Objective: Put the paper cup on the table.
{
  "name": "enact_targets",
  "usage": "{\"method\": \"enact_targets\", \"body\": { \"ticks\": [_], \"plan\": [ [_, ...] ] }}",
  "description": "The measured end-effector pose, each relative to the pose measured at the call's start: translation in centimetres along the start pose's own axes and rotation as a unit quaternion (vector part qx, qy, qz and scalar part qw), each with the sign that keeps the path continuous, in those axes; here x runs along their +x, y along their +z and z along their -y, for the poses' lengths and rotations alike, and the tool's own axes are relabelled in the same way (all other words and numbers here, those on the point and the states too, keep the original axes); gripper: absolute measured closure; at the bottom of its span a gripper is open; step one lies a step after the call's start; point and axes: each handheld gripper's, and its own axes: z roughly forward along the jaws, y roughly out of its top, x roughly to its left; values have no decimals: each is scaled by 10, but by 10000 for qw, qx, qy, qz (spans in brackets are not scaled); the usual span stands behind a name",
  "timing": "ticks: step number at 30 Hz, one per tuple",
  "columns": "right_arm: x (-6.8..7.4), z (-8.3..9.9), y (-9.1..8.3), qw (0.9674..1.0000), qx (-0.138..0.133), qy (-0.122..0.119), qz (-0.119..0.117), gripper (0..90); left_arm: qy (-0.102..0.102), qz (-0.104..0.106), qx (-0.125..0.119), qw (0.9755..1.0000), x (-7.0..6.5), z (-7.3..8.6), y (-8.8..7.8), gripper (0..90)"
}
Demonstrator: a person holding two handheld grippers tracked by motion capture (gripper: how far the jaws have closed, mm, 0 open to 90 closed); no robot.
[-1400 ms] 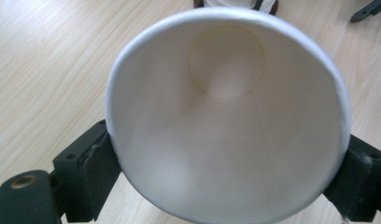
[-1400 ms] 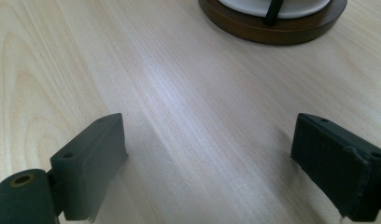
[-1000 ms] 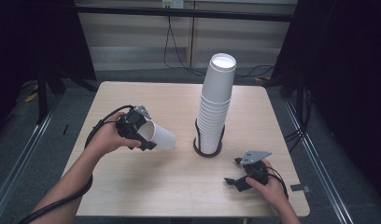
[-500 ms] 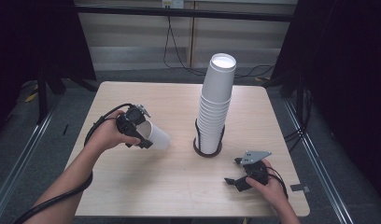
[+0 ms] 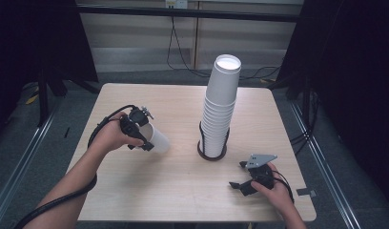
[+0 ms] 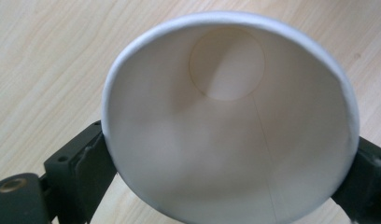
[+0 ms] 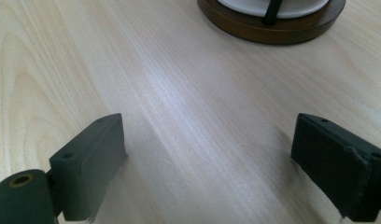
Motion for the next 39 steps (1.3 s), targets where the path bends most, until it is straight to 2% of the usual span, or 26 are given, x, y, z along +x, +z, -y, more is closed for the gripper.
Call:
{"method": "enact_targets", "body": {
  "ticks": [7, 11, 12, 23, 30, 39],
  "plan": [
    [0, 0, 0, 10000, 1, 0, 0, 95, -33, 55, -18, 10000, 3, -3, 1, 60],
    [0, 0, 0, 10000, 1, 0, -1, 95, 29, 61, -41, 10000, 2, -3, 4, 55],
    [0, 0, 0, 10000, 1, -1, -1, 95, -19, 53, -105, 9999, 2, -3, 5, 53],
    [0, 0, 0, 10000, 1, -1, 0, 95, -44, 84, -176, 9998, 1, -4, 10, 49],
    [0, 0, 0, 10000, 4, -8, -2, 95, 40, 52, -224, 9997, -2, -6, 13, 46],
    [0, 0, 0, 10000, 2, -15, 4, 95, -56, 100, -390, 9992, -5, -7, 20, 38]
  ]
}}
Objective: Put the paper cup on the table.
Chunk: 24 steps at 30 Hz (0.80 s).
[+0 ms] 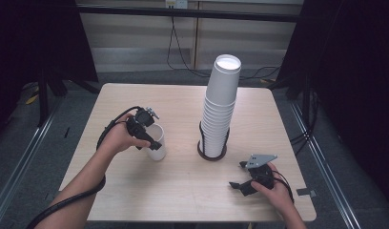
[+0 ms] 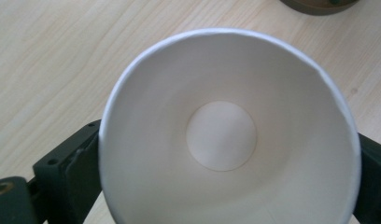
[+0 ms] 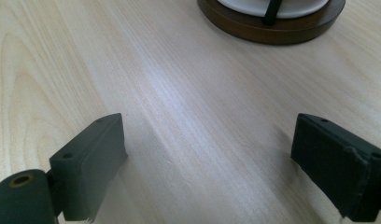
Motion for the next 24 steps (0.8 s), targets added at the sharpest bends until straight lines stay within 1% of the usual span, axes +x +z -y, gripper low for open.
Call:
{"method": "enact_targets", "body": {
  "ticks": [3, 7, 9, 16, 19, 24],
  "plan": [
    [0, 0, 0, 10000, 1, 8, -4, 95, -11, 64, -22, 10000, -3, 0, 4, 34],
    [0, 0, 0, 10000, 2, 8, -3, 95, -12, 92, -54, 9999, -5, 0, 5, 33],
    [0, 0, 0, 10000, 2, 9, -3, 95, -4, 83, -111, 9999, -5, 2, 6, 32],
    [0, 0, 0, 10000, 2, 11, -5, 95, -39, 98, -167, 9998, -5, 5, 5, 32],
    [0, 0, 0, 10000, 2, 11, -6, 95, -14, 117, -168, 9998, -4, 6, 4, 33],
    [0, 0, 0, 10000, 2, 10, -6, 95, -82, 130, -270, 9995, -4, 9, 5, 32]
  ]
}}
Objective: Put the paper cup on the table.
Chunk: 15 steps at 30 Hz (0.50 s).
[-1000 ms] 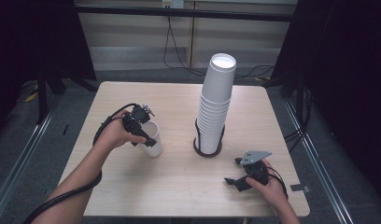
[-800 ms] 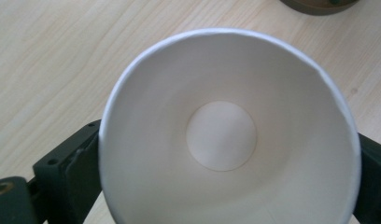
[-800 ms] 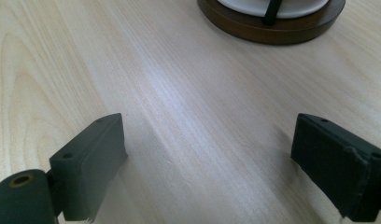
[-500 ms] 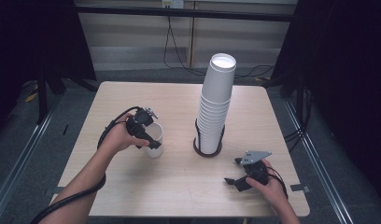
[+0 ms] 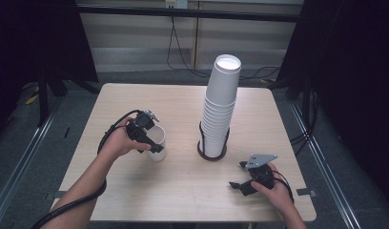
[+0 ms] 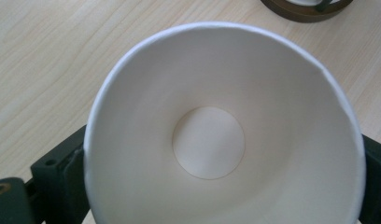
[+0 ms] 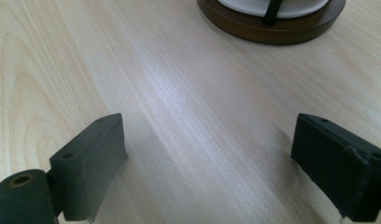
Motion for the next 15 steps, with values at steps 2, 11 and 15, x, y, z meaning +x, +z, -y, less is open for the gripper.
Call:
{"method": "enact_targets", "body": {
  "ticks": [2, 11, 15],
  "plan": [
    [0, 0, 0, 10000, 0, 0, -1, 94, -71, 3, -49, 10000, -1, 2, 0, 32],
    [0, 0, 0, 10000, -1, 0, 0, 95, -162, 159, -223, 9995, 1, 14, 1, 33],
    [0, 0, 0, 10000, 0, -1, -1, 95, -219, 148, -265, 9993, 1, 20, 2, 50]
  ]
}}
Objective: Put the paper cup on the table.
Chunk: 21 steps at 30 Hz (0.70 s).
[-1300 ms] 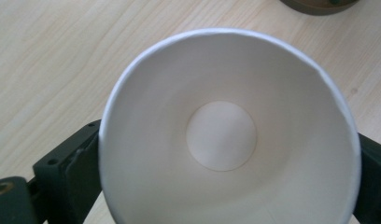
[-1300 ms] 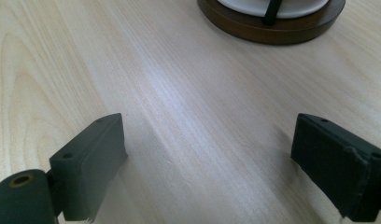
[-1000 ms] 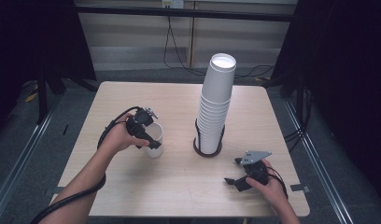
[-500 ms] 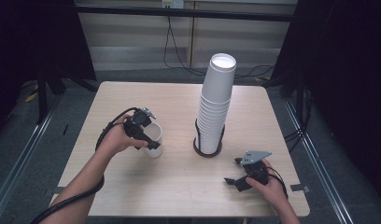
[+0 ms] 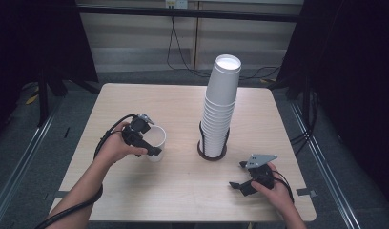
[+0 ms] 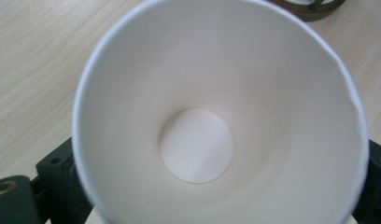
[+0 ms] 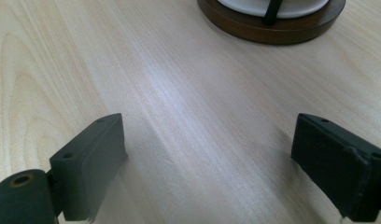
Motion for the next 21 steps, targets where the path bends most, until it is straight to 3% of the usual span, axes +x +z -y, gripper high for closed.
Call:
{"method": "enact_targets", "body": {
  "ticks": [16, 21],
  "plan": [
    [0, 0, 0, 10000, -1, 3, -4, 95, -82, 9, -221, 9997, 4, 25, -7, 75],
    [0, 0, 0, 10000, -1, 4, -4, 95, -40, -97, -267, 9996, 5, 33, -10, 91]
  ]
}}
